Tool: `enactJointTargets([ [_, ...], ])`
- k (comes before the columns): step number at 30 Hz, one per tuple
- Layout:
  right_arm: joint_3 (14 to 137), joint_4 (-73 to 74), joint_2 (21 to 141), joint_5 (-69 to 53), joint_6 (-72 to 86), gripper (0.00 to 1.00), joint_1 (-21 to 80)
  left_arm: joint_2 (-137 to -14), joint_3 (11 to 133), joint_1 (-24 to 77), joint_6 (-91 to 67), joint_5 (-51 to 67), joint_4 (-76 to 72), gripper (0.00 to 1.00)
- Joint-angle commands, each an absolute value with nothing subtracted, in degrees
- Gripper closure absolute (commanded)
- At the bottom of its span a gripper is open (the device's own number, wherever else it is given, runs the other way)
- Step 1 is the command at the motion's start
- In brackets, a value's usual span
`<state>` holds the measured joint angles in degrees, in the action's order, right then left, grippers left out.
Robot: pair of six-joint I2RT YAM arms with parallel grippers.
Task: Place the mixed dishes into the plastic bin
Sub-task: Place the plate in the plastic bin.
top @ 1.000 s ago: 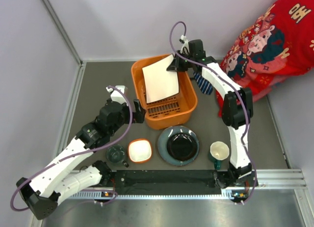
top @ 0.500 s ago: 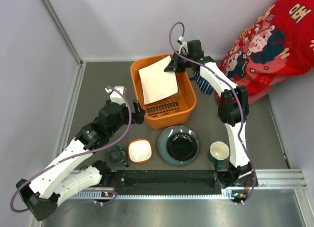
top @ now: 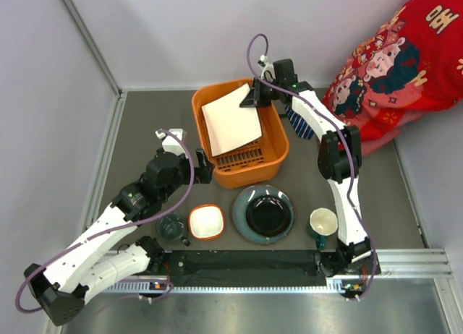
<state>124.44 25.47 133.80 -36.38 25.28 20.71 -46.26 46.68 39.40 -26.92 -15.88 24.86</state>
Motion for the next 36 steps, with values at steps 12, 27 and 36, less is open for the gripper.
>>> enactJointTargets([
  [12, 127.44, 22.32, 132.98, -39.90, 26.28, 0.61, 20.48, -44.03, 45.70, 38.76, -27.25, -16.26, 23.47, 0.01],
  [27, 127.09, 26.45, 133.42, -35.69, 22.94, 0.38, 20.57, -42.89, 44.21, 38.41, -27.42, -16.61, 23.47, 0.01],
  [36, 127.70, 30.31, 133.59, -27.34, 19.69, 0.37, 22.32, -42.54, 43.15, 38.32, -27.51, -16.43, 23.03, 0.01],
])
